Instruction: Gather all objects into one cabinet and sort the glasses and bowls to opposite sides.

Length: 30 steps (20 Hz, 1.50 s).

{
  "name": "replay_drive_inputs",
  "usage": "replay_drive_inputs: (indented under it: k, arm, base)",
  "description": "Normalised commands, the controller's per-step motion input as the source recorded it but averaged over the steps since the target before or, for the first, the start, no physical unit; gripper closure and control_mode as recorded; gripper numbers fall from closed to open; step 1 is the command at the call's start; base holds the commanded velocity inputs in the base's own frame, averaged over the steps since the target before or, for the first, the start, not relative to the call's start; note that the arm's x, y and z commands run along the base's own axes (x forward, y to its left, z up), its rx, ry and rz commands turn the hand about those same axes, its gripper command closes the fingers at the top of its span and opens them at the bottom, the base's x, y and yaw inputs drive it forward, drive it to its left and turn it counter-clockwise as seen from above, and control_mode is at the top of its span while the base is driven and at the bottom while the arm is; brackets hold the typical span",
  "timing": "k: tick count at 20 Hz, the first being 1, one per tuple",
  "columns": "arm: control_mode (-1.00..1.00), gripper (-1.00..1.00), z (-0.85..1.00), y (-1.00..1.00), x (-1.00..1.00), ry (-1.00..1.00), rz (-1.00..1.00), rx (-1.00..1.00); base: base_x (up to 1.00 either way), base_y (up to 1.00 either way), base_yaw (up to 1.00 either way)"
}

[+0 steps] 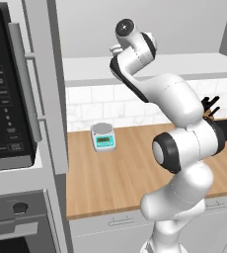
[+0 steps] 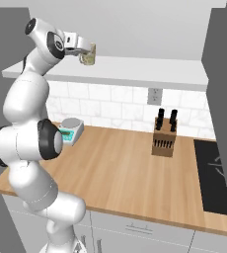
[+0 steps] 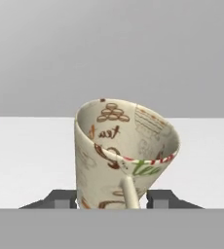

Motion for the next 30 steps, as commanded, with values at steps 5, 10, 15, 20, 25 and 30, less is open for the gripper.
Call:
replay_drive_inputs:
  k: [5, 10, 15, 20, 25, 30]
  arm:
    - [-1.0, 1.0, 0.0, 0.0, 0.0, 0.0, 0.0, 0.0]
    - [-1.0, 1.0, 0.02, 0.0, -0.03, -0.01, 0.0, 0.0]
    - [-1.0, 1.0, 0.47, -0.03, -0.57, -0.1, 0.0, 0.01]
    - [-1.0, 1.0, 0.24, -0.05, -0.84, 0.03, 0.0, 0.0]
    - [-1.0, 1.0, 0.0, -0.21, -1.0, 0.12, 0.0, -0.01]
    - [-1.0, 1.0, 0.13, -0.12, -0.89, 0.02, 0.0, 0.0]
  base:
    - [0.0, 0.0, 0.0]
    - [0.0, 0.0, 0.0]
    - [0.0, 0.0, 0.0]
    - [0.0, 0.0, 0.0]
    - [0.0, 0.0, 0.0]
    - [0.0, 0.0, 0.0]
